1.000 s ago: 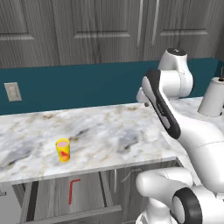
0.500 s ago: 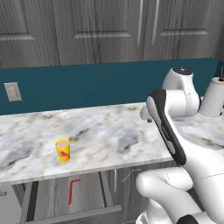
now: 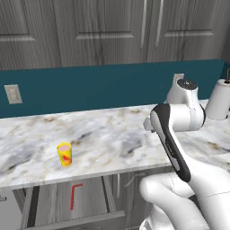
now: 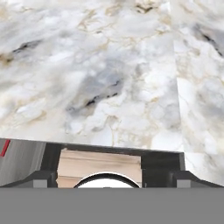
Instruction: Pick up the straw from the left drawer and put it inside the smoothie cup.
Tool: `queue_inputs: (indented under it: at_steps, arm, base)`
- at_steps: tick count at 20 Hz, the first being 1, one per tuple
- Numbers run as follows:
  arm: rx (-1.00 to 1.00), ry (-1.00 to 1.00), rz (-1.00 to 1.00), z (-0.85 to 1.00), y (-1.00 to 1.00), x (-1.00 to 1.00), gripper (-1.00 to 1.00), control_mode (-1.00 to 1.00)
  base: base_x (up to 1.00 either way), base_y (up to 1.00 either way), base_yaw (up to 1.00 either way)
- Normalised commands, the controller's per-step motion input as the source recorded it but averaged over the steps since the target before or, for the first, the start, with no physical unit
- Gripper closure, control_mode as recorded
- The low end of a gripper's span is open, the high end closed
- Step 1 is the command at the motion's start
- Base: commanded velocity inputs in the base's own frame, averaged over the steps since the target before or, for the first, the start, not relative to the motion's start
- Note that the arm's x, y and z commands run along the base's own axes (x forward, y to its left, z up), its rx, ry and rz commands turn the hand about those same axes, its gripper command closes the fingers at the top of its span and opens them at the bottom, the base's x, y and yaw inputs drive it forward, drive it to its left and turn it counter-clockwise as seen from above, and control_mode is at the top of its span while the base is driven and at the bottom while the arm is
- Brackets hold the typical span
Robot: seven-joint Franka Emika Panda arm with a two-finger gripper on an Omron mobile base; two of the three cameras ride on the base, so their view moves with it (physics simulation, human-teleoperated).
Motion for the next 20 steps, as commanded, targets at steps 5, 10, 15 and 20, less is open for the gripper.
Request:
queue_inputs:
  at_steps: [5,10,15,20]
  arm:
    - [0.00,0.02,0.00,0.00,0.00,0.00,-1.00,1.00]
    - [0.00,0.00,0.00,0.00,0.00,0.00,-1.00,1.00]
    - [0.00,0.00,0.00,0.00,0.00,0.00,-1.00,1.00]
    - [0.00,0.00,0.00,0.00,0.00,0.00,-1.00,1.00]
  base:
    - [-0.04,0.00,0.02]
    - [-0.25,0.00,0.13]
    - [-0.33,-0.02,0.19]
    - [-0.56,-0.04,0.22]
